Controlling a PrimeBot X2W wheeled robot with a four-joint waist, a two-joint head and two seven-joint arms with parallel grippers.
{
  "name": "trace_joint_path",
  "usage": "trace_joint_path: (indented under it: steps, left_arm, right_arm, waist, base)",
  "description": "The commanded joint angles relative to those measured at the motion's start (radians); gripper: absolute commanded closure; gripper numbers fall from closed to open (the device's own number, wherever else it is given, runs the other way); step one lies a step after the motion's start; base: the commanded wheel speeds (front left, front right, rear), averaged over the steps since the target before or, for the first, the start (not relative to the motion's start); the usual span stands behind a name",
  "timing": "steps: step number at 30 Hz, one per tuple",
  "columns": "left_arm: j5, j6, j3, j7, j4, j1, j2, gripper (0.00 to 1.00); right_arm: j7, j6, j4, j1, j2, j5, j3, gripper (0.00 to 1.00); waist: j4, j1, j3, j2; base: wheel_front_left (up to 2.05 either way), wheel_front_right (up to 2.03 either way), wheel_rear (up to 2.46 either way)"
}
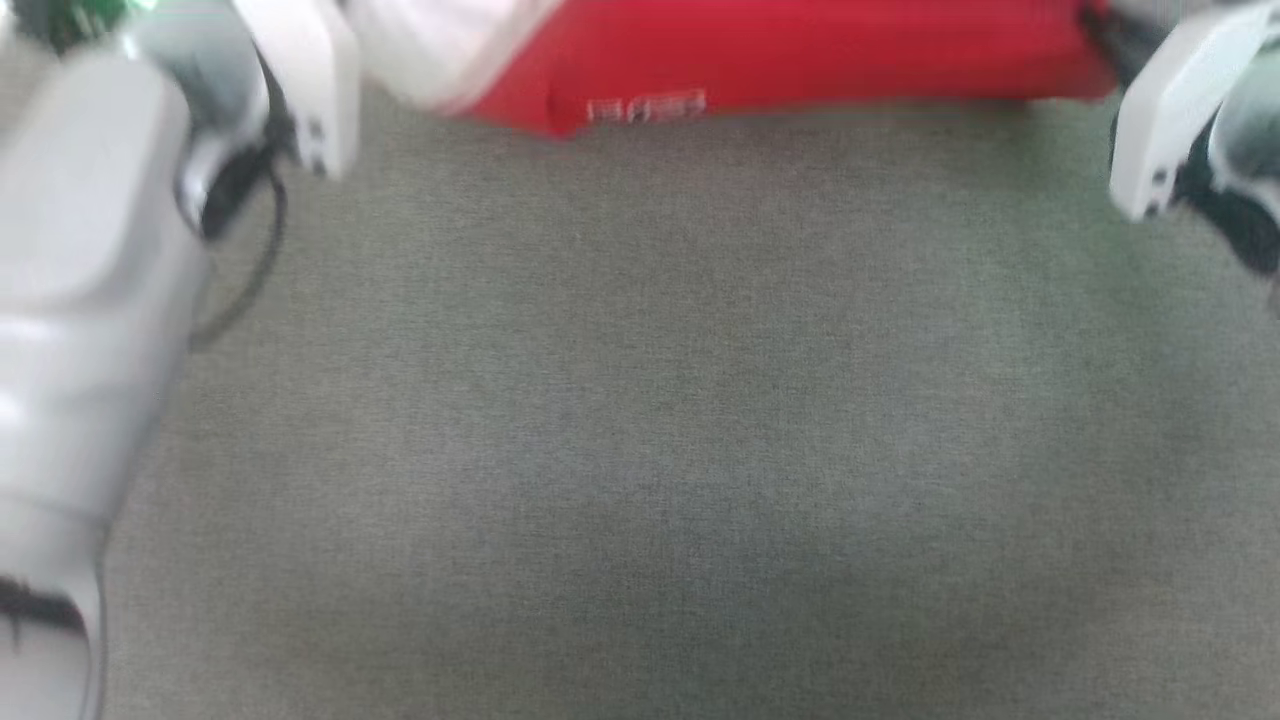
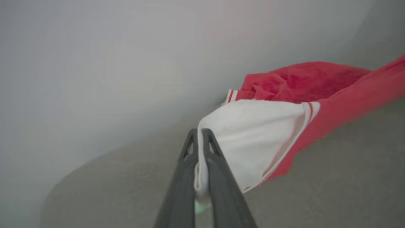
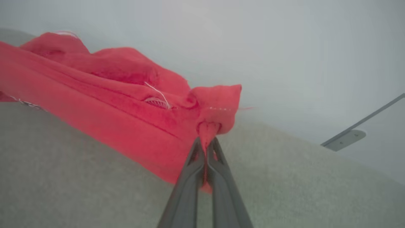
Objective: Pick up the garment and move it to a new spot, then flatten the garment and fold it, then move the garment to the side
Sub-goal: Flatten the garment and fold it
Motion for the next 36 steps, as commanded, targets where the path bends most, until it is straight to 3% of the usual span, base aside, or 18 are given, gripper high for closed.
trace_joint_path:
  steps: [1,5,11,17,21,27,36]
  left_arm:
    - [-0.024,0.012,0.006,0.034,-0.032,0.044,0.011,1.00]
    - [-0.100,0.066,0.013,0.168,-0.198,0.223,0.052,1.00]
    - [-0.172,0.220,0.017,0.337,-0.535,0.495,0.147,1.00]
    - [-0.210,0.377,0.007,0.424,-0.831,0.743,0.236,1.00]
    - [-0.222,0.445,-0.009,0.454,-0.945,0.862,0.263,1.00]
    - [-0.244,0.498,-0.038,0.452,-1.022,0.986,0.264,1.00]
    - [-0.261,0.503,-0.066,0.415,-1.019,1.088,0.254,1.00]
  right_arm:
    - [0.012,-0.002,-0.021,0.034,-0.017,0.025,0.008,1.00]
    - [0.045,-0.002,-0.111,0.128,-0.071,0.091,0.029,1.00]
    - [0.048,-0.002,-0.241,0.277,-0.151,0.153,0.036,1.00]
    - [0.039,-0.002,-0.360,0.420,-0.221,0.175,0.030,1.00]
    - [0.044,-0.002,-0.429,0.505,-0.262,0.184,0.013,1.00]
    - [0.071,-0.002,-0.544,0.628,-0.323,0.183,0.010,1.00]
    - [0.134,-0.002,-0.682,0.836,-0.383,0.230,-0.025,1.00]
  waist:
    - [0.006,0.0000,-0.011,0.0000]
    - [0.015,0.0000,-0.031,0.0000]
    - [0.023,0.0000,-0.048,0.0000]
    - [0.027,0.0000,-0.053,0.0000]
    - [0.028,0.0000,-0.056,0.0000]
    - [0.023,0.0000,-0.068,0.0000]
    - [0.008,0.0000,-0.093,0.0000]
  base:
    - [0.00,0.00,0.00]
    - [0.00,0.00,0.00]
    - [0.00,0.00,0.00]
    - [0.00,0.00,0.00]
    - [0.00,0.00,0.00]
    - [0.00,0.00,0.00]
    - [0.00,0.00,0.00]
